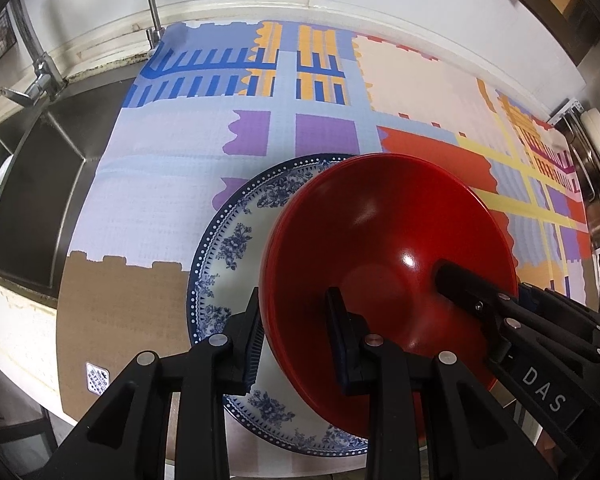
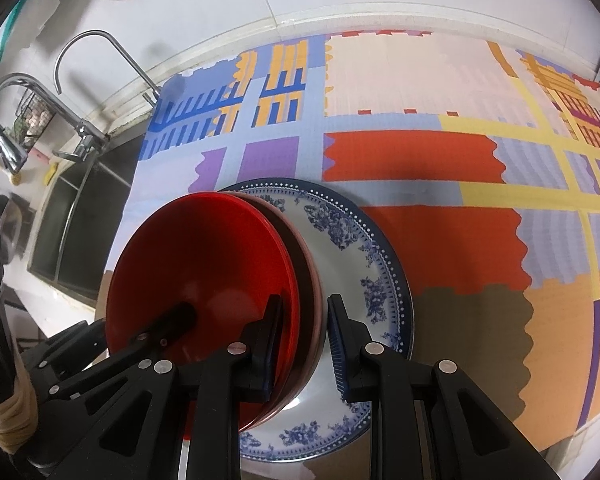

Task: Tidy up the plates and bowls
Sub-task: 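Lower the nested bowls onto the plate stack and open the left gripper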

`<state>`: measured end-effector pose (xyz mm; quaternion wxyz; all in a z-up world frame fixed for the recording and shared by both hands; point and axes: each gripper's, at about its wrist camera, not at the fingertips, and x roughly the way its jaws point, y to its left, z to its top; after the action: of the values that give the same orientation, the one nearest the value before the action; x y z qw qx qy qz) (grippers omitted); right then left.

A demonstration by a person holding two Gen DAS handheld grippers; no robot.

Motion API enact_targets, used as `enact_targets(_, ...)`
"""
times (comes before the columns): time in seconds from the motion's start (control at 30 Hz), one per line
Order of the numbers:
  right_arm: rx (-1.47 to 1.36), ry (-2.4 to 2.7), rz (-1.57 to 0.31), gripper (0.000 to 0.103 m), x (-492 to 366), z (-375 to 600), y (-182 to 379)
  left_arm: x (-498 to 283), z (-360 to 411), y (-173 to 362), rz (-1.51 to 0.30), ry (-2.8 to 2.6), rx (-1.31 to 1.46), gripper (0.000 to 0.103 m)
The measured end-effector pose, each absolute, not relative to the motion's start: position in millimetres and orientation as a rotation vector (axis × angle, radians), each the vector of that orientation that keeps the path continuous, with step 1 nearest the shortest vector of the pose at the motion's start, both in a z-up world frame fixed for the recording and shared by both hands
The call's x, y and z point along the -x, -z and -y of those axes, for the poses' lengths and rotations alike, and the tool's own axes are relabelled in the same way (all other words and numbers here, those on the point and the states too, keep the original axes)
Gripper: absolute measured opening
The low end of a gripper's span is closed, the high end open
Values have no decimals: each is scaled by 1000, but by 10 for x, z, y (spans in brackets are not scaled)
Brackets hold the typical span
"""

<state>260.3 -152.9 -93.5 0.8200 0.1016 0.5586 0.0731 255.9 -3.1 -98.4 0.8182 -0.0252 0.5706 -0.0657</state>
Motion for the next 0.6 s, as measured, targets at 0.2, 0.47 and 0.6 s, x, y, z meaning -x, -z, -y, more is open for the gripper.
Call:
enact_targets(0.2, -244, -157, -1173, 26, -2595, 1557, 950, -2546, 14, 945, -1184, 152, 29, 32)
enact_targets(0.47, -245, -112, -1042, 28, -2365, 1601, 702, -2314, -100, 619, -1038, 146, -33, 51)
enact_targets(0.6, -219, -49, -932, 46, -2084, 1633, 497, -2076, -175, 421, -925, 139, -36, 62)
